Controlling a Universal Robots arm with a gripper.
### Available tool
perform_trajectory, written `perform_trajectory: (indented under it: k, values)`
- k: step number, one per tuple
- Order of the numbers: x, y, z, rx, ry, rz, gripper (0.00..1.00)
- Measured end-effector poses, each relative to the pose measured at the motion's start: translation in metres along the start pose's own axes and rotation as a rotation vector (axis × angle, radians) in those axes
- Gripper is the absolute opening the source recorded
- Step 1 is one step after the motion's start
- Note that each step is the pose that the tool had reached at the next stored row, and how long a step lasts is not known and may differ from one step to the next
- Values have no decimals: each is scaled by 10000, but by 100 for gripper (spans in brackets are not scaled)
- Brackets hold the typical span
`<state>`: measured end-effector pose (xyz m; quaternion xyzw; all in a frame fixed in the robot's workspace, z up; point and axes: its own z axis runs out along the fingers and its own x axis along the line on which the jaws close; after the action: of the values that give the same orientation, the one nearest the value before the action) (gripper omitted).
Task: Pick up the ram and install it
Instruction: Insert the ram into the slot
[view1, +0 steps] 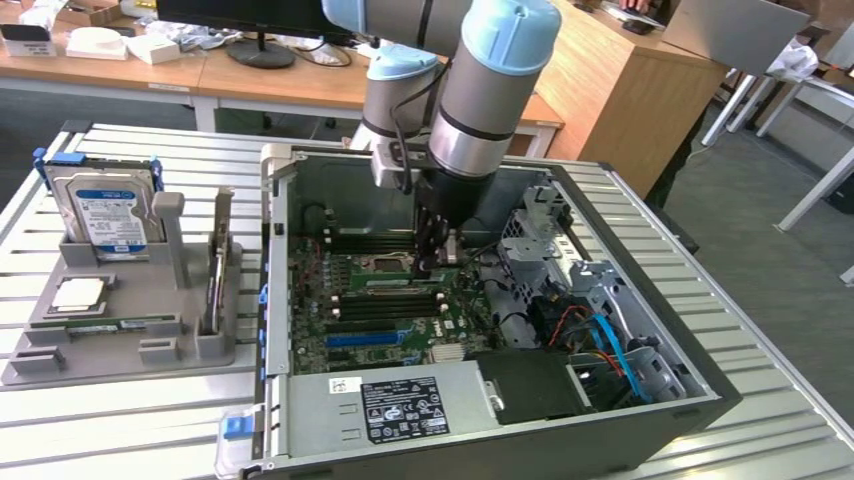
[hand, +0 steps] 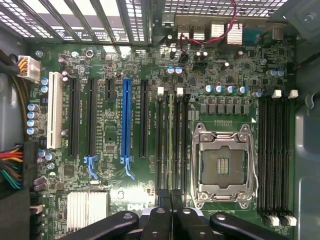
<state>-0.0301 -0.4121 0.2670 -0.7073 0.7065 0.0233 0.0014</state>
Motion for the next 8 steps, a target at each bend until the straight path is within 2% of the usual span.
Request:
perform_trajectory:
  k: [8]
  values:
    - [10, 8, 26, 10, 1, -2, 11]
